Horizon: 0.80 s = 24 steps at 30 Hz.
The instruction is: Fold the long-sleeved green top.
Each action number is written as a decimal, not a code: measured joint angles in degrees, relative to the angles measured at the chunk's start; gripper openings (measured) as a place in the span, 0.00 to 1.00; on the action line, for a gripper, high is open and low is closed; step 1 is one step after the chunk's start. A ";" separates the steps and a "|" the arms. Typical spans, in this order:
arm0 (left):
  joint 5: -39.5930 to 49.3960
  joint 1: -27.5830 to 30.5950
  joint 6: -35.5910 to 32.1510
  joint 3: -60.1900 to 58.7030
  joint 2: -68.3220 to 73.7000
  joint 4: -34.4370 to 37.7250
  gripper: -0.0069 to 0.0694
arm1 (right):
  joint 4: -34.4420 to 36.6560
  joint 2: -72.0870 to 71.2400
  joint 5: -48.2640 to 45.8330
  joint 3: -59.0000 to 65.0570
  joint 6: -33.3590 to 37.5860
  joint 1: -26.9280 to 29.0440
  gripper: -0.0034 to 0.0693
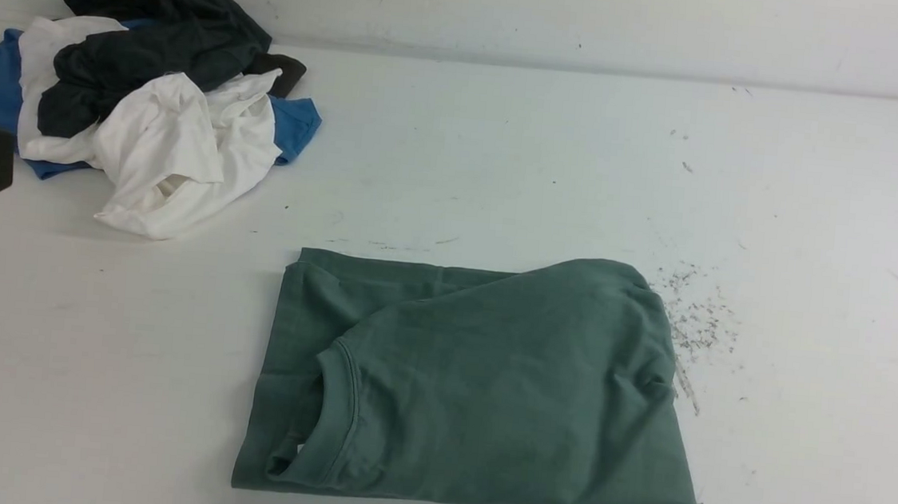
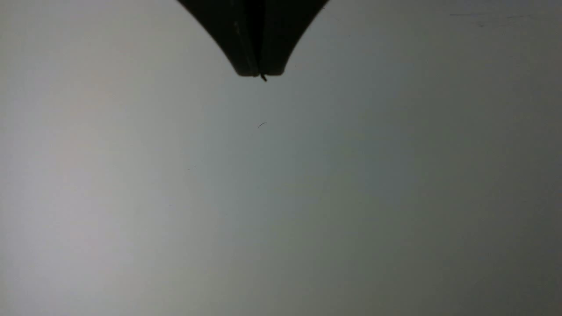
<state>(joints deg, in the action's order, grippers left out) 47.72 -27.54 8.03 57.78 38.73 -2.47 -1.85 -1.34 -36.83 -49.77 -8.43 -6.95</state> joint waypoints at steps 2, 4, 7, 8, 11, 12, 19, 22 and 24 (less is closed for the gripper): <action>0.06 0.00 -0.06 0.00 0.00 -0.36 0.09 | 0.00 0.00 -0.05 0.00 0.00 0.00 0.03; -0.07 0.00 -0.06 -0.62 -0.75 -0.97 0.09 | 0.00 0.00 -0.05 0.00 0.00 0.00 0.03; -2.82 0.27 -0.18 -4.36 -3.84 -1.82 0.09 | 0.00 0.00 -0.11 0.00 0.00 0.00 0.03; -4.75 0.85 -0.18 -6.55 -5.58 -1.88 0.09 | 0.00 0.00 -0.11 0.00 0.00 0.00 0.03; -12.40 4.94 -0.77 -15.50 -12.18 -1.94 0.09 | 0.00 0.00 -0.11 0.00 0.00 0.00 0.03; -13.43 5.30 -0.88 -16.95 -13.15 -1.87 0.09 | 0.00 0.00 -0.11 0.00 0.00 0.00 0.03; -26.47 19.46 -4.86 -45.57 -32.71 1.81 0.09 | 0.02 0.00 -0.11 0.00 0.00 0.00 0.03; -26.90 22.28 -4.99 -52.23 -37.78 2.47 0.09 | 0.02 0.00 -0.11 0.00 0.00 0.00 0.03; -27.40 24.46 -5.25 -56.30 -39.06 2.47 0.09 | 0.17 0.00 -0.20 0.00 0.00 0.00 0.03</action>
<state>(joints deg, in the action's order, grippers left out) 20.32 -3.07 2.78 1.48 -0.32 0.00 -1.68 -1.34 -37.03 -49.77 -8.43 -6.95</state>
